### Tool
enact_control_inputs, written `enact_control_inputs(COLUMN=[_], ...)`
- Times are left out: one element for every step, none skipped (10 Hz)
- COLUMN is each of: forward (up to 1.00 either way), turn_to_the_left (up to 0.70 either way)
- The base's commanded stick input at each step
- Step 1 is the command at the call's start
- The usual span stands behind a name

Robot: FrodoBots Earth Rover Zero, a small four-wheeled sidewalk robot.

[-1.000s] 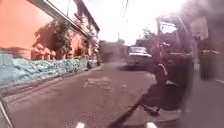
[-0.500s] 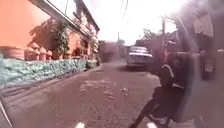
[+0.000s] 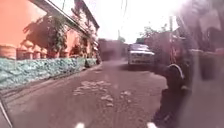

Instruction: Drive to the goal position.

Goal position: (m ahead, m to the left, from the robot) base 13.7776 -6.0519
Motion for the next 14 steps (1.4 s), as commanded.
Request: enact_control_inputs(forward=[0.70, 0.70, 0.70, 0.70, 0.70, 0.70, 0.70, 0.70, 0.70, 0.70, 0.70, 0.70, 0.70, 0.70], turn_to_the_left=[0.00, 0.00, 0.00, 0.00, 0.00, 0.00, 0.00, 0.00, 0.00, 0.00, 0.00, 0.00, 0.00, 0.00])
